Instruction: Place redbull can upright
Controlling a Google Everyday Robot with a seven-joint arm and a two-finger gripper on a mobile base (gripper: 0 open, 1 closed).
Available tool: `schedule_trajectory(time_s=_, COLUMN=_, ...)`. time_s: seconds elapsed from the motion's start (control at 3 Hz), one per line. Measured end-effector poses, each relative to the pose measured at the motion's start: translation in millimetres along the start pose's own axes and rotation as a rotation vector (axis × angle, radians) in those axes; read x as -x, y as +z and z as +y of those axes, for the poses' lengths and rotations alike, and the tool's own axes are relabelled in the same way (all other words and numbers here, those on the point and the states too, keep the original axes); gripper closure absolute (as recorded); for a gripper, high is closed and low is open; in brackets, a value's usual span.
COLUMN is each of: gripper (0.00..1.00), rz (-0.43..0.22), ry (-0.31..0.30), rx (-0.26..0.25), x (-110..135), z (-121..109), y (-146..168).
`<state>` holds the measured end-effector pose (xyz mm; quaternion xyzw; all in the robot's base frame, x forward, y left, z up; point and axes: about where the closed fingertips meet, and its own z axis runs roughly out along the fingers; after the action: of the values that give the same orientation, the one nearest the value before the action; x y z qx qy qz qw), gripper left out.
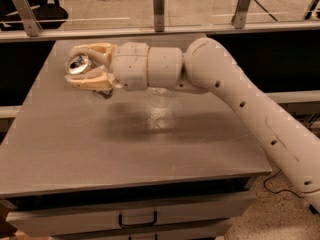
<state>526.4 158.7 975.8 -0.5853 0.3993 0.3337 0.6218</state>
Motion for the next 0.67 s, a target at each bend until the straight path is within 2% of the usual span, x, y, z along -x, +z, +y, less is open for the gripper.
schedule_trajectory(time_s=0.33, gripper=1.00, rz=0.000, ry=0.001, rx=0.000, x=-0.2, z=0.1, y=0.0)
schedule_trajectory(time_s=0.67, gripper=1.00, rz=-0.006, ry=0.069, rx=-0.003, x=-7.8, z=9.1, y=-0.5)
